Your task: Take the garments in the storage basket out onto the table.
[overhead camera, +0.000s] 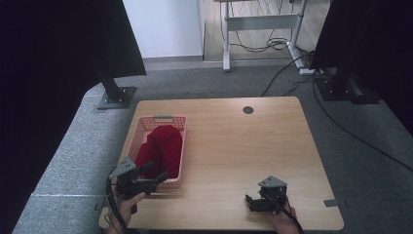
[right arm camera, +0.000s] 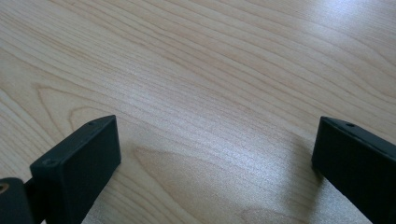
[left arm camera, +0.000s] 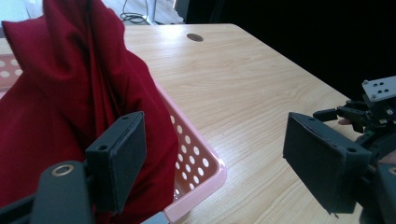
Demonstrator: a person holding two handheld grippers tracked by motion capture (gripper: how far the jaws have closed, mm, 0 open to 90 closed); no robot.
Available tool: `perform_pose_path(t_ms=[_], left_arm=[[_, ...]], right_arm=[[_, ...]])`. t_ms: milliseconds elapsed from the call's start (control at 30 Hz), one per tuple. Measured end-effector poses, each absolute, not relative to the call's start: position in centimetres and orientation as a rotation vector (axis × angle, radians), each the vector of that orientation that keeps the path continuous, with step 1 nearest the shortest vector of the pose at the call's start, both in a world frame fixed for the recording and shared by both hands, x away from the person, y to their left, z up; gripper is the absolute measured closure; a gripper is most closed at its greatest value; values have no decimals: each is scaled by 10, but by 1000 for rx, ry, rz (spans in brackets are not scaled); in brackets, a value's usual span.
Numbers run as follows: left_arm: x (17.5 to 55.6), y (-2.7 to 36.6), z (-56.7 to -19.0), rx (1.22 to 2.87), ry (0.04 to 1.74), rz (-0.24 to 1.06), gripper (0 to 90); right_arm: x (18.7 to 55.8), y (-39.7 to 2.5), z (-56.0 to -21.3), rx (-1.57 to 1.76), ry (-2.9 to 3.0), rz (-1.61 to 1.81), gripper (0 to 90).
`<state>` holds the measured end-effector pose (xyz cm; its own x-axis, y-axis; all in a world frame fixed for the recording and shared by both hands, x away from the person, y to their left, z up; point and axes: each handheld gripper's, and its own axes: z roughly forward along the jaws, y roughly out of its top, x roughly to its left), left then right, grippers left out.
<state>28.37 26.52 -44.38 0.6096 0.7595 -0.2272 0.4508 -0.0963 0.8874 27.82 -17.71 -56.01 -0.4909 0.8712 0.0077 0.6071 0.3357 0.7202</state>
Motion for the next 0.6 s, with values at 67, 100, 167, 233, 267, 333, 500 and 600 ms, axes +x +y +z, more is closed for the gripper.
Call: perform_pose_path(t_ms=[67, 100, 167, 233, 267, 333, 500, 600], left_arm=[[286, 266, -445, 1736, 1004, 348, 211], [287, 266, -446, 1737, 1008, 349, 211], [288, 266, -447, 1738, 1014, 347, 211], [290, 266, -447, 1741, 1016, 350, 210], [291, 267, -447, 1740, 1018, 351, 211], [293, 267, -447, 1739, 1026, 352, 211], [298, 269, -448, 1731, 1045, 360, 211], [300, 270, -449, 1739, 1056, 377, 211]], right_arm=[[278, -177, -560, 1306, 2226, 952, 9], [278, -177, -560, 1306, 2226, 952, 9], [278, -177, -560, 1306, 2226, 952, 9], [278, -177, -560, 1306, 2226, 952, 9], [278, -177, -560, 1306, 2226, 952, 9], [278, -177, -560, 1305, 2226, 952, 10], [278, -177, -560, 1306, 2225, 952, 9], [278, -177, -560, 1306, 2226, 952, 9]])
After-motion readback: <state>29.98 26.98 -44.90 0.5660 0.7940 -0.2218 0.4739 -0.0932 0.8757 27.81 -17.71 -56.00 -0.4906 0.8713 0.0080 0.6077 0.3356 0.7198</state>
